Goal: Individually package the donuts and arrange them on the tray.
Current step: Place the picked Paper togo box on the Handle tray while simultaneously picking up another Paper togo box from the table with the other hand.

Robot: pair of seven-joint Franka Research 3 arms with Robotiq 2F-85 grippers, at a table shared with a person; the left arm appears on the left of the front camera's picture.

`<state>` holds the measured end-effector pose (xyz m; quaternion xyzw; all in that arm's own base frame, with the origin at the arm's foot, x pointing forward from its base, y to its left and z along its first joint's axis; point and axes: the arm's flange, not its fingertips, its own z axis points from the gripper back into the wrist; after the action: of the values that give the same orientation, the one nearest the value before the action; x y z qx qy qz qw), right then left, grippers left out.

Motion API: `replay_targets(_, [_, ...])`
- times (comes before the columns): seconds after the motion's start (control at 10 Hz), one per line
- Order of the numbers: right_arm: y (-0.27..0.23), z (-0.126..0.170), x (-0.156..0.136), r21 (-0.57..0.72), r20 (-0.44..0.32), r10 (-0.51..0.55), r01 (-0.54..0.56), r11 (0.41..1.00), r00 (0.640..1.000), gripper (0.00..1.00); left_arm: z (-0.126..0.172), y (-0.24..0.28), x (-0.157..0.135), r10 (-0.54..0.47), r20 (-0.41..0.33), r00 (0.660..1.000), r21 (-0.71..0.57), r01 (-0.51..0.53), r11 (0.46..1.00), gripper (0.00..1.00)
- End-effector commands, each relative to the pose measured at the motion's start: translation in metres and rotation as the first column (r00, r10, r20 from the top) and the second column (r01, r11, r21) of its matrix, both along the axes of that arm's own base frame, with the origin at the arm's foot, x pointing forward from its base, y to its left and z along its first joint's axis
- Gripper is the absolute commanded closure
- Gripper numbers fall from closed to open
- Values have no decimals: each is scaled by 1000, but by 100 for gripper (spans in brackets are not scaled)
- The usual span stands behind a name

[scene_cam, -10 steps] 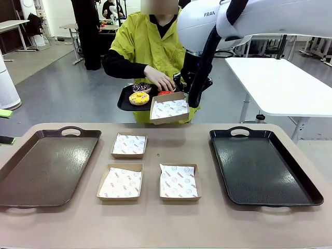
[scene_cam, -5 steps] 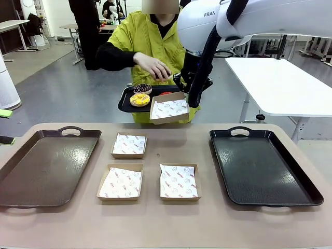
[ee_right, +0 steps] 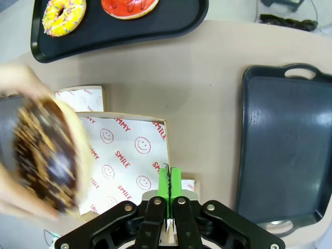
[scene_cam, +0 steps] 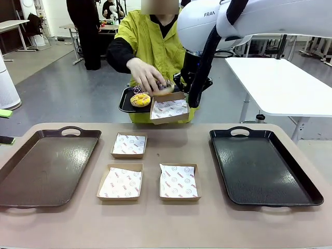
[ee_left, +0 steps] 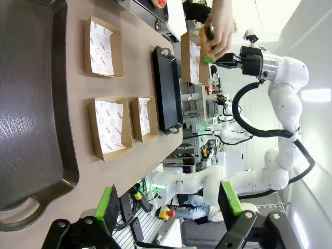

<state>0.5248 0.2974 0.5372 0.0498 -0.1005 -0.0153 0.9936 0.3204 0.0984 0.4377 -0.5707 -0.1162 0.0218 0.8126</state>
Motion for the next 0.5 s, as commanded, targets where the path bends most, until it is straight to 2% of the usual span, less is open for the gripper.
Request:
replay_targets(0.0, [-2,2,0,-4,7,-5,5,1000,1000,100,1,1,0,1,14,1000,-14,-1,1000,0])
replay_targets(0.4, [-2,2,0,-4,7,-5,5,1000,1000,100,1,1,0,1,14,1000,-14,-1,1000,0])
